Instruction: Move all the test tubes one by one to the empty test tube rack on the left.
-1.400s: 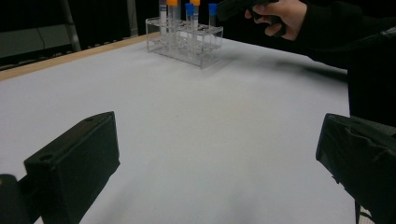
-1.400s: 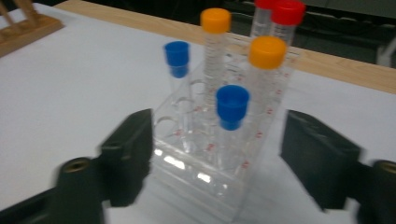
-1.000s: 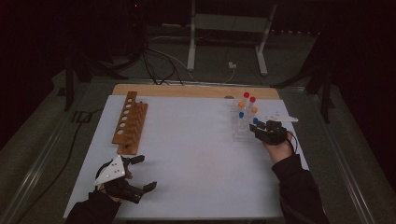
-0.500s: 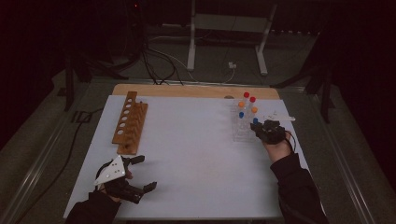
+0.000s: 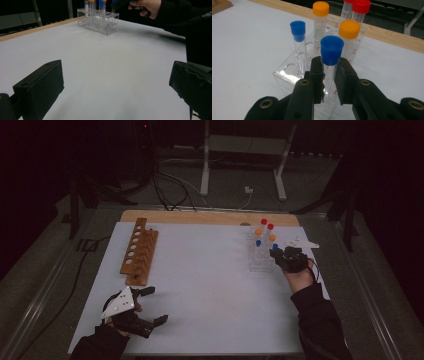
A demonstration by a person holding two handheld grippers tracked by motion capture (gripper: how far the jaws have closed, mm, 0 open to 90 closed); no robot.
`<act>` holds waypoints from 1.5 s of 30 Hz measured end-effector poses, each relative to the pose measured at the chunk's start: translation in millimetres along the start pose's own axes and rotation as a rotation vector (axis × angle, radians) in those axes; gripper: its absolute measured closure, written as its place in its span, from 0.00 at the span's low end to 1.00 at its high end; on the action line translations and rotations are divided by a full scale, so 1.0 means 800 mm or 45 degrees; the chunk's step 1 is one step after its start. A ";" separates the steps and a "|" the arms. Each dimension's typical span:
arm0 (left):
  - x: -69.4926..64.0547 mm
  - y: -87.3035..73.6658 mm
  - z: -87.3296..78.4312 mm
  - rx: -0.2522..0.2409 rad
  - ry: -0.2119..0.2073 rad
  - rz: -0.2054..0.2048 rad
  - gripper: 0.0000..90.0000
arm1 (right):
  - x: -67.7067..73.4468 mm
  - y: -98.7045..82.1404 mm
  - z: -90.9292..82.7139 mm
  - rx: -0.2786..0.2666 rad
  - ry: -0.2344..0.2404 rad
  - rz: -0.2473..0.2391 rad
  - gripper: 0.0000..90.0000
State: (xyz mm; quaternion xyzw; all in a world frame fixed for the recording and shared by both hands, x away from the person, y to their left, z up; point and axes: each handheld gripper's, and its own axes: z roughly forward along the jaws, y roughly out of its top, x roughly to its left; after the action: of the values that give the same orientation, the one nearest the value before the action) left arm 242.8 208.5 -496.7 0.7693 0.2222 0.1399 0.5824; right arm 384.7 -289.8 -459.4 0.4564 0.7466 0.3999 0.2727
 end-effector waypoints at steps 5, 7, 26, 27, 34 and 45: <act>0.000 0.000 0.001 0.005 0.005 0.003 0.00 | 0.001 0.006 -0.008 -0.015 -0.011 -0.006 0.86; 0.000 0.000 0.001 0.010 0.005 0.001 0.00 | 0.003 0.009 -0.012 -0.026 -0.011 -0.017 0.86; -0.002 0.001 0.006 0.036 -0.024 -0.017 0.00 | 0.014 0.044 -0.051 -0.093 0.004 -0.090 0.86; -0.002 0.001 0.006 0.030 -0.026 -0.025 0.00 | 0.019 0.045 -0.054 -0.090 0.030 -0.100 0.86; -0.003 0.010 0.007 0.035 -0.032 -0.027 0.00 | 0.049 0.039 -0.061 -0.071 0.140 -0.140 0.86; 0.003 0.038 0.031 0.113 -0.139 -0.091 0.00 | 0.102 0.020 -0.061 -0.029 0.327 -0.210 0.86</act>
State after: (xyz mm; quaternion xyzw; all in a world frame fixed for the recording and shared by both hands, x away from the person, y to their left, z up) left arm 261.8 182.2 -474.6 0.7925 0.2233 0.0668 0.5635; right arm 318.9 -228.8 -423.8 0.3356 0.8057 0.4395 0.2122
